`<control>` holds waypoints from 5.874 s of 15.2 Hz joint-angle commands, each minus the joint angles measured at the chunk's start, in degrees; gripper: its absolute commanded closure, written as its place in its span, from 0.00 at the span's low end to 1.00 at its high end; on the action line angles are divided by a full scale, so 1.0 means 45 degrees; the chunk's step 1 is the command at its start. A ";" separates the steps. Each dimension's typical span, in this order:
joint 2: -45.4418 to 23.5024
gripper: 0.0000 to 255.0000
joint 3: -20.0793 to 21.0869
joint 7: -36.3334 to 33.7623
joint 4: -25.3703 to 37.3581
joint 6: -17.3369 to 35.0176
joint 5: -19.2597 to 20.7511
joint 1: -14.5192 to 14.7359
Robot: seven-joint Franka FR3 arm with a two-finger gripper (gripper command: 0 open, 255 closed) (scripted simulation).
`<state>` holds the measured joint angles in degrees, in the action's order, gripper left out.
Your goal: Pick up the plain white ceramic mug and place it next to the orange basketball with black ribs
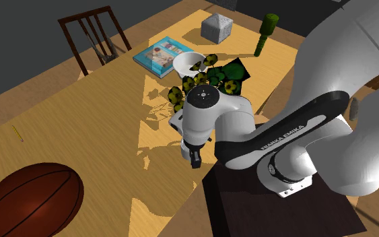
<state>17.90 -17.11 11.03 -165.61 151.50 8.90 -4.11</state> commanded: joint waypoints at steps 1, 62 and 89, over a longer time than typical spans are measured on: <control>0.0000 0.00 0.0000 0.0000 0.0000 0.0000 0.0000 0.0000; 0.4956 1.00 0.1338 -0.0234 0.5866 -1.0800 -0.0470 -0.0069; -0.5216 1.00 0.0943 0.0272 1.6721 -1.1619 -0.2382 0.0670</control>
<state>-2.78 -12.84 12.16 -93.75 99.86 -1.19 -1.06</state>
